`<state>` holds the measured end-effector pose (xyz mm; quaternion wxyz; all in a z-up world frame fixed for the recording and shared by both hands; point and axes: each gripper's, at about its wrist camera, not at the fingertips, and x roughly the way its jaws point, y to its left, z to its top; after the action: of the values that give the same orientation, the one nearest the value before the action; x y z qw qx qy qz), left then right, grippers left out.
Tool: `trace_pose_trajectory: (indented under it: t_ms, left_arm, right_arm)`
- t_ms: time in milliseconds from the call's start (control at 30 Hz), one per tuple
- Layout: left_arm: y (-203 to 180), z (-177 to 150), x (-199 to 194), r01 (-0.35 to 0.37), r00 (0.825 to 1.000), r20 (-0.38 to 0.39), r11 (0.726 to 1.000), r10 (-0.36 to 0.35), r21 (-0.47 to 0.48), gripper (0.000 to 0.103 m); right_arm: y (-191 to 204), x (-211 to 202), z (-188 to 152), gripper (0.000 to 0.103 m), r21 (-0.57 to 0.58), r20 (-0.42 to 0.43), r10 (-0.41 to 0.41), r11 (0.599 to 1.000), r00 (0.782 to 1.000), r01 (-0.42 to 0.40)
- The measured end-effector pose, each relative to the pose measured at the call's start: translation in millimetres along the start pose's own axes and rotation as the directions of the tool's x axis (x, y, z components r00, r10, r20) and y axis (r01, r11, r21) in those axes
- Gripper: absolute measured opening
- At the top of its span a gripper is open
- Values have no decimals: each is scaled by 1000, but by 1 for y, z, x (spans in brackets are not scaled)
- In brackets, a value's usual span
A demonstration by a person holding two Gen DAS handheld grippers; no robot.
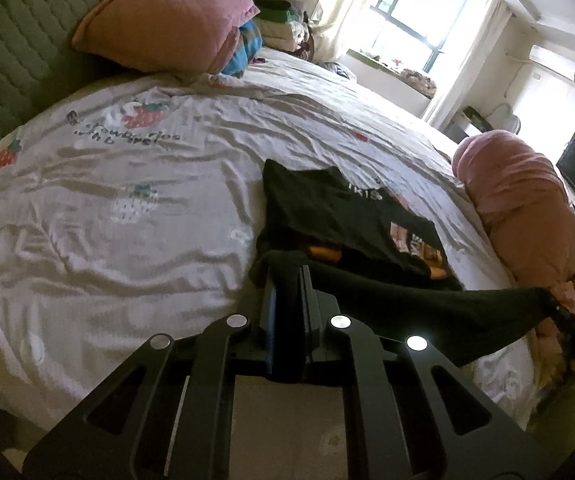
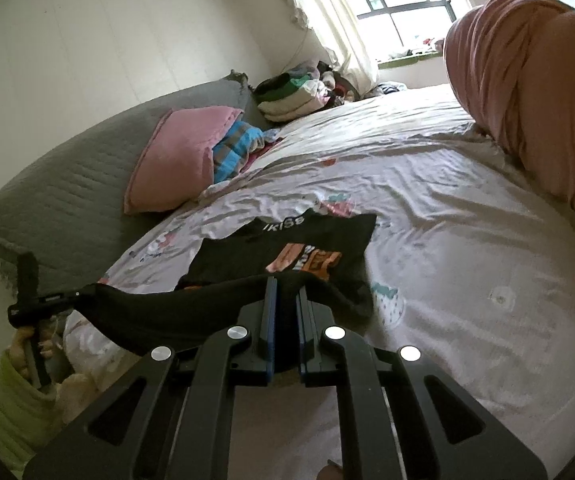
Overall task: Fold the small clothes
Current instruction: 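Lift the hem with both tools and fold it over toward the collar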
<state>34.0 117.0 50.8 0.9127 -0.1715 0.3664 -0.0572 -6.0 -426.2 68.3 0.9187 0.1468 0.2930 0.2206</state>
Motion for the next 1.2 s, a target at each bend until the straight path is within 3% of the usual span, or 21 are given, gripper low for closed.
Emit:
trace_pose_trajectory:
  t_ms: [600, 1200]
  left_arm:
    - [-15, 60, 35, -43, 996, 76, 999, 43, 9, 4]
    - [-19, 86, 113, -166, 984, 85, 983, 159, 79, 4]
  right_arm:
    - [-10, 54, 52, 7, 6, 65, -98, 995, 993, 98]
    - [-33, 123, 66, 7, 24, -4, -201, 979, 980, 201]
